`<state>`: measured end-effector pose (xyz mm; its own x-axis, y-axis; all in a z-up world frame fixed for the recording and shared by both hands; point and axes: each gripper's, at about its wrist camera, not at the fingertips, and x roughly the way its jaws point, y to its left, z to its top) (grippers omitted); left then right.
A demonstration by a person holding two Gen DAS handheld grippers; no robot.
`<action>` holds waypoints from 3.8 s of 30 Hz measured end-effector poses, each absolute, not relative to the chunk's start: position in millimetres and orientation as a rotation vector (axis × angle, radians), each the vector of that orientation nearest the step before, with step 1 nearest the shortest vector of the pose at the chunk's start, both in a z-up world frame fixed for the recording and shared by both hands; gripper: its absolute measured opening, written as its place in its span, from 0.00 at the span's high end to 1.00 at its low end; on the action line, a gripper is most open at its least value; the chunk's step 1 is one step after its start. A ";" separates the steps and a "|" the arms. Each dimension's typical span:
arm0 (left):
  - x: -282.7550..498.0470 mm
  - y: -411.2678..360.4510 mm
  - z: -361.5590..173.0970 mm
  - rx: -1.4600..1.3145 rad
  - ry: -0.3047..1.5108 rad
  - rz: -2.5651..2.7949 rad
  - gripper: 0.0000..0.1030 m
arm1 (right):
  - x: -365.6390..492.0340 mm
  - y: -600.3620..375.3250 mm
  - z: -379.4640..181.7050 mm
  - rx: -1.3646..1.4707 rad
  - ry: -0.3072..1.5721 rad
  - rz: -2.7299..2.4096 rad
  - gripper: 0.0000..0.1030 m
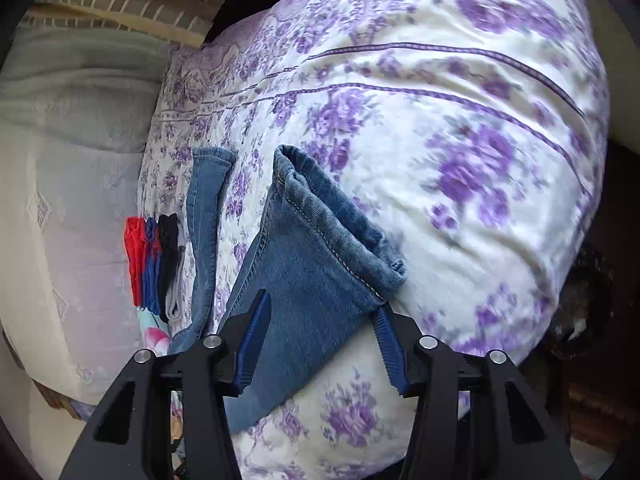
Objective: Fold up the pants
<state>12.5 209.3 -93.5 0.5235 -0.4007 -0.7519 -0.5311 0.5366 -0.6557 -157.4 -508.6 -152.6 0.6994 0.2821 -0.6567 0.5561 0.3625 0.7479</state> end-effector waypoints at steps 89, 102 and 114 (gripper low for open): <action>105.9 260.3 -111.0 -0.522 1.070 -0.002 0.90 | 189.5 -187.8 -43.6 -0.094 0.936 0.850 0.32; 112.5 266.7 -125.4 -0.522 1.139 0.088 0.54 | 245.1 -155.5 -113.8 -0.395 1.069 1.106 0.55; 119.6 255.0 -109.1 -0.431 1.112 0.069 0.85 | 236.5 -155.0 -97.5 -0.412 1.081 1.093 0.93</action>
